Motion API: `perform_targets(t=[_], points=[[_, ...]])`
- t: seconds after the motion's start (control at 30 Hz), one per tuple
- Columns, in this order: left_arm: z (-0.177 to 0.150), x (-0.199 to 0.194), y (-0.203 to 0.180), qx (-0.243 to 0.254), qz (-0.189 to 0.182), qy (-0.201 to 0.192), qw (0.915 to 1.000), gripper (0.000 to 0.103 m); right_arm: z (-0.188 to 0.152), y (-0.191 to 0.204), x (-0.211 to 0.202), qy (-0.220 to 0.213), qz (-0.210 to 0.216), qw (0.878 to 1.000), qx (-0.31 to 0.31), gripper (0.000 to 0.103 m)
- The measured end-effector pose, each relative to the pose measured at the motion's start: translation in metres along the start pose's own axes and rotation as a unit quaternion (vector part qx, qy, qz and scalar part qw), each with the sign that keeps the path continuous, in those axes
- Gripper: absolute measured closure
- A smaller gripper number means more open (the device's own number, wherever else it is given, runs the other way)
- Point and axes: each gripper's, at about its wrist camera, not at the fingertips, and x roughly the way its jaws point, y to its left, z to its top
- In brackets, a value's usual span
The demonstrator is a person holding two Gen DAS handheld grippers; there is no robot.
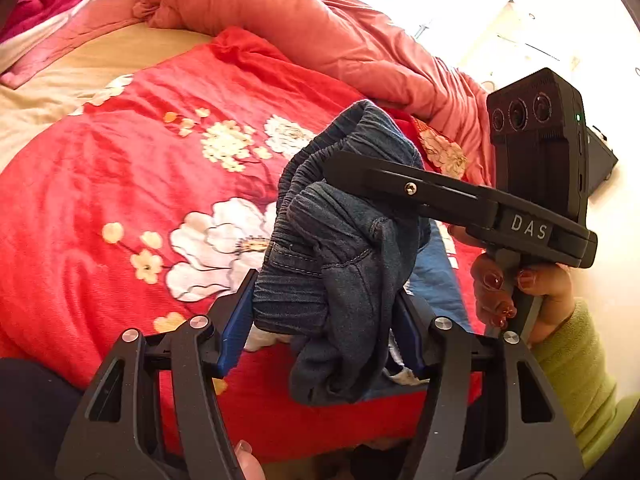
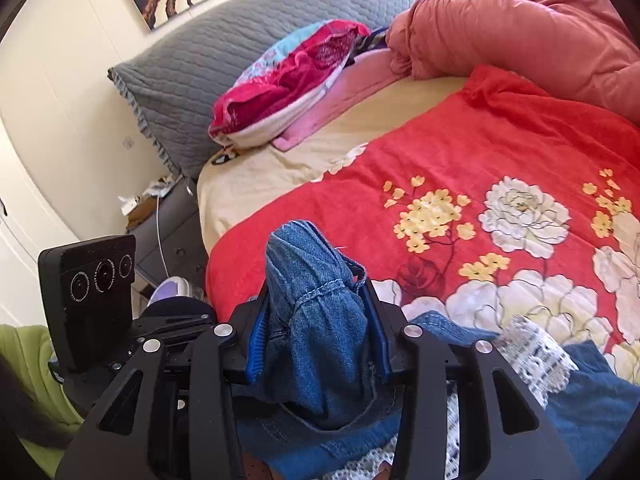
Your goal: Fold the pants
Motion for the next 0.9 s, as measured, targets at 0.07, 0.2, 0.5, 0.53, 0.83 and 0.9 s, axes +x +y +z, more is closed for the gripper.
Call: perform_targets(t=[0.07,0.2,0.5,0.53,0.83,0.9], points=[[0.000,0.002,-0.005,0.001,-0.005,0.004,1.0000,0.050,-0.004,-0.004,-0.009,-0.011,0.002,1.000,0.004,0.063],[0.001,0.013,-0.023,0.007,-0.015,0.012,0.9998,0.050,-0.013,-0.014,-0.029,-0.032,0.003,0.999,0.019,0.063],[0.001,0.040,-0.067,0.045,-0.047,0.024,0.9976,0.050,-0.032,-0.047,-0.082,-0.071,-0.024,0.995,0.069,0.056],[0.000,0.045,-0.069,0.049,-0.056,0.029,0.9969,0.050,-0.035,-0.051,-0.086,-0.073,-0.029,0.994,0.077,0.050],[-0.022,0.056,-0.093,0.095,-0.199,0.076,0.9723,0.050,-0.068,-0.084,-0.131,-0.107,-0.100,0.978,0.147,0.031],[-0.021,0.048,-0.093,0.103,-0.215,0.065,0.9691,0.049,-0.074,-0.083,-0.137,-0.107,-0.118,0.976,0.148,0.029]])
